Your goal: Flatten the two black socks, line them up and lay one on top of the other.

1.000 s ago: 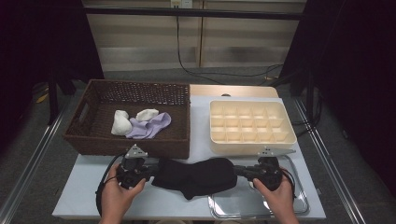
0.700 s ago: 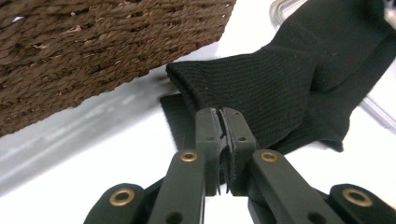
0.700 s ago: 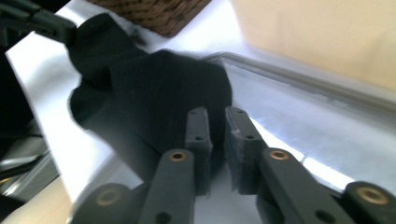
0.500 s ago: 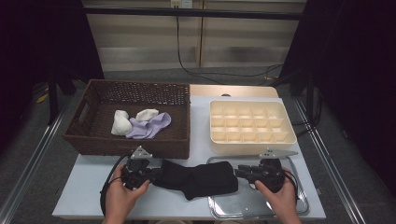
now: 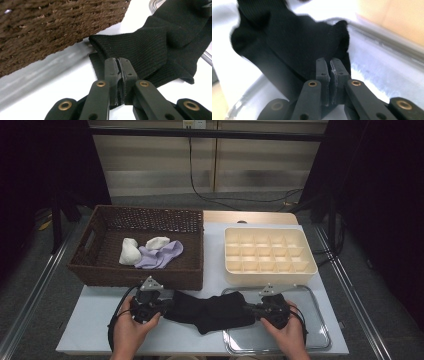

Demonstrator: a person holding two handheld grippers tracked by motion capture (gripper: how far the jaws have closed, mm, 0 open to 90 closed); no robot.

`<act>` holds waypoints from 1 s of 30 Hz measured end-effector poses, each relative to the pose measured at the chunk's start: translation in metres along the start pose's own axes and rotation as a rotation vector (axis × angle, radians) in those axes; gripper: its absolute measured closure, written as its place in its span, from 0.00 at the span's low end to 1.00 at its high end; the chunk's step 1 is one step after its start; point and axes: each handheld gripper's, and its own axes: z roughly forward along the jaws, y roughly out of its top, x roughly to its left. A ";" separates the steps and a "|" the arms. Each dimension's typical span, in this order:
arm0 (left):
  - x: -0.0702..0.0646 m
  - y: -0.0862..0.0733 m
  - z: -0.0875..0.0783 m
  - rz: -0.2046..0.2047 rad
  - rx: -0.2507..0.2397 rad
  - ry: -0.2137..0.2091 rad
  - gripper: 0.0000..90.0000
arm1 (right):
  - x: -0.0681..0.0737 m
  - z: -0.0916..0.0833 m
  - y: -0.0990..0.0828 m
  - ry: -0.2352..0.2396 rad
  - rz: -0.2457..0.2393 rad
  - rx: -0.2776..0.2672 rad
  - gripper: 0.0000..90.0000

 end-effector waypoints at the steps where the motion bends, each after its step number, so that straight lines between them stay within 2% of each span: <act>1: 0.000 0.001 -0.002 -0.003 -0.006 -0.005 0.96 | -0.002 -0.004 0.001 0.016 0.016 -0.019 0.95; 9: 0.000 0.005 -0.018 -0.025 -0.041 -0.048 0.96 | -0.008 -0.033 -0.001 0.126 0.105 -0.091 0.96; 17: 0.002 0.008 -0.038 -0.060 -0.080 -0.088 0.96 | -0.003 -0.044 -0.002 0.188 0.130 -0.108 0.96; 20: 0.001 0.006 -0.031 -0.056 -0.038 -0.099 0.96 | -0.001 -0.045 -0.005 0.201 0.133 -0.091 0.96; 25: 0.007 -0.003 -0.010 -0.073 0.044 -0.118 0.96 | -0.004 -0.031 -0.016 0.193 0.147 0.009 0.96; 26: 0.008 -0.004 -0.008 -0.074 0.041 -0.111 0.96 | -0.005 -0.030 -0.018 0.186 0.144 0.017 0.95; 28: 0.008 -0.006 -0.002 -0.071 0.078 -0.111 0.96 | -0.007 -0.027 -0.020 0.174 0.144 0.038 0.95; 30: 0.007 -0.007 0.001 -0.047 0.093 -0.089 0.95 | -0.007 -0.025 -0.021 0.178 0.143 0.051 0.95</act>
